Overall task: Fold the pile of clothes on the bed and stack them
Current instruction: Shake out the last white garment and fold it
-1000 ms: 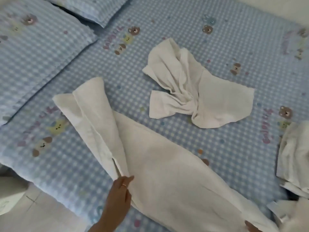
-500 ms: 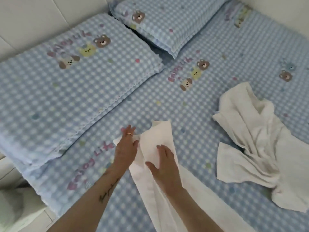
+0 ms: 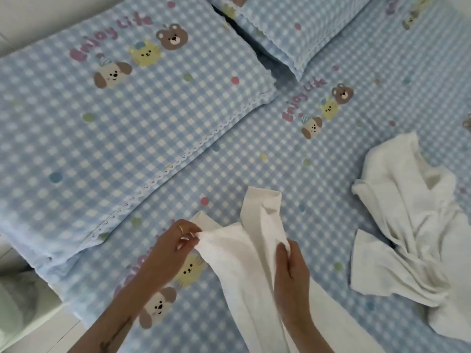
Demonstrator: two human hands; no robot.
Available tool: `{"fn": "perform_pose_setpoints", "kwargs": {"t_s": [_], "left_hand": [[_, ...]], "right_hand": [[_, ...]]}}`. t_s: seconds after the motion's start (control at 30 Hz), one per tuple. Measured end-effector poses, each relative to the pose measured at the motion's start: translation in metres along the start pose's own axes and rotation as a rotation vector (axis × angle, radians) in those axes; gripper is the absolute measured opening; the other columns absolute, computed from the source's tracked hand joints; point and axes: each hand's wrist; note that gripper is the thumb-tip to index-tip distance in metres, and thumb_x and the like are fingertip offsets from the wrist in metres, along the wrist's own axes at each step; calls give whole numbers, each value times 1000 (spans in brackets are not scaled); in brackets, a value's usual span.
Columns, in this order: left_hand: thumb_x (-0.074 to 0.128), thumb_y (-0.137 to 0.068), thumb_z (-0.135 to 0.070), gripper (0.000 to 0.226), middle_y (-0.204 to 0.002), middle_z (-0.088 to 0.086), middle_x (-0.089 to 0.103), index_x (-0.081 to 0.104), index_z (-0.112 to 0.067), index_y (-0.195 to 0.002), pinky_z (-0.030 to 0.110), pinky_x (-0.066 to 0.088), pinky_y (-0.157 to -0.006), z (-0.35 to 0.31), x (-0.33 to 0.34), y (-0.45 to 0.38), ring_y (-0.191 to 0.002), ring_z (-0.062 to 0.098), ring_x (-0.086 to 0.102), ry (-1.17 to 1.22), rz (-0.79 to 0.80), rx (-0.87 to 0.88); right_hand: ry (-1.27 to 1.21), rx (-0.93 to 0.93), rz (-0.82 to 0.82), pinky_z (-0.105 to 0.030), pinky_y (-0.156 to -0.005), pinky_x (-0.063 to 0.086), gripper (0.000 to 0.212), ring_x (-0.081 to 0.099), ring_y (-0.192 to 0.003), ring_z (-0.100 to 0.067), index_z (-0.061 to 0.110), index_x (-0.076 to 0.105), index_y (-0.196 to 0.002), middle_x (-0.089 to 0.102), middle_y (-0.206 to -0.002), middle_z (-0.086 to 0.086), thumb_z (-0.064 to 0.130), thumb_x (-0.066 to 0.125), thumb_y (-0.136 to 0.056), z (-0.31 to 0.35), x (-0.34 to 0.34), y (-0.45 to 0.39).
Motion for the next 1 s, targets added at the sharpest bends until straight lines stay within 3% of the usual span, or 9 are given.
{"fn": "perform_pose_setpoints", "kwargs": {"t_s": [0.13, 0.27, 0.4, 0.47, 0.6, 0.7, 0.8, 0.9, 1.0], "left_hand": [[48, -81, 24, 34, -107, 4, 65, 63, -6, -73, 13, 49, -71, 39, -55, 42, -92, 7, 64, 64, -87, -147], [42, -96, 3, 15, -89, 20, 66, 55, 1, -91, 27, 56, -58, 87, -92, 62, -64, 19, 69, 354, -194, -510], [54, -94, -6, 10, -84, 8, 67, 58, -15, -95, 27, 51, -71, 108, -78, 87, -79, 24, 65, 163, -91, -503], [59, -90, -6, 15, -80, 5, 67, 57, -20, -93, 24, 52, -75, 108, -65, 97, -79, 22, 64, 80, -123, -443], [64, -88, -27, 11, -82, 12, 64, 56, -19, -89, 37, 52, -73, 95, -45, 89, -71, 20, 65, 52, -354, -449], [71, -82, -18, 21, -95, 7, 51, 52, -14, -90, 32, 50, -70, 84, -30, 82, -65, 13, 57, -33, -328, -444], [65, -83, -2, 15, -97, 2, 48, 58, -13, -91, 11, 43, -72, 91, -32, 83, -72, 4, 52, -59, -340, -403], [67, -81, 0, 12, -89, 7, 62, 60, -7, -89, 24, 44, -72, 103, -43, 87, -79, 24, 59, 111, -334, -541], [64, -77, 9, 13, -72, 8, 58, 54, 4, -83, 34, 41, -68, 103, -48, 78, -68, 25, 52, 241, -306, -565]], "right_hand": [[-104, 5, -28, -6, -55, 37, 25, 53, -61, 8, 38, 52, -81, 61, -67, 26, 19, 46, -97, 24, 4, 40], [-3, -123, 89, 5, -62, 37, 21, 51, -68, 26, 42, 57, -95, 59, -81, 44, 23, 49, -95, 33, 52, 93], [183, -168, 647, -5, -102, 29, 40, 50, -125, 0, 36, 43, -135, 52, -137, 14, 23, 48, -98, 27, 104, 112], [240, -263, 672, -6, -109, 18, 43, 38, -136, -8, 16, 42, -139, 42, -144, 5, 22, 51, -97, 22, 115, 95], [335, -235, 168, -20, -108, 28, 36, 49, -126, -27, 2, 52, -129, 55, -133, -10, 9, 54, -94, 25, 108, 2], [533, -114, 301, -38, -100, 39, 42, 49, -121, -30, 5, 47, -132, 56, -128, -12, 14, 55, -92, 30, 110, -59], [446, -154, 444, -26, -75, 41, 20, 59, -95, -22, 12, 62, -104, 64, -101, -3, 22, 60, -87, 33, 120, -73], [414, -217, 461, -13, -66, 33, 15, 53, -84, -12, 18, 60, -92, 54, -99, 3, 24, 67, -81, 31, 127, -76], [368, -156, 506, -18, -73, 35, 35, 52, -89, -11, 21, 55, -106, 52, -103, 3, 17, 71, -76, 33, 138, -79]]}}
Point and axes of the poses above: each hand's wrist, its own y-axis away from the middle knuckle, its own x-axis out of the palm, z = x × y
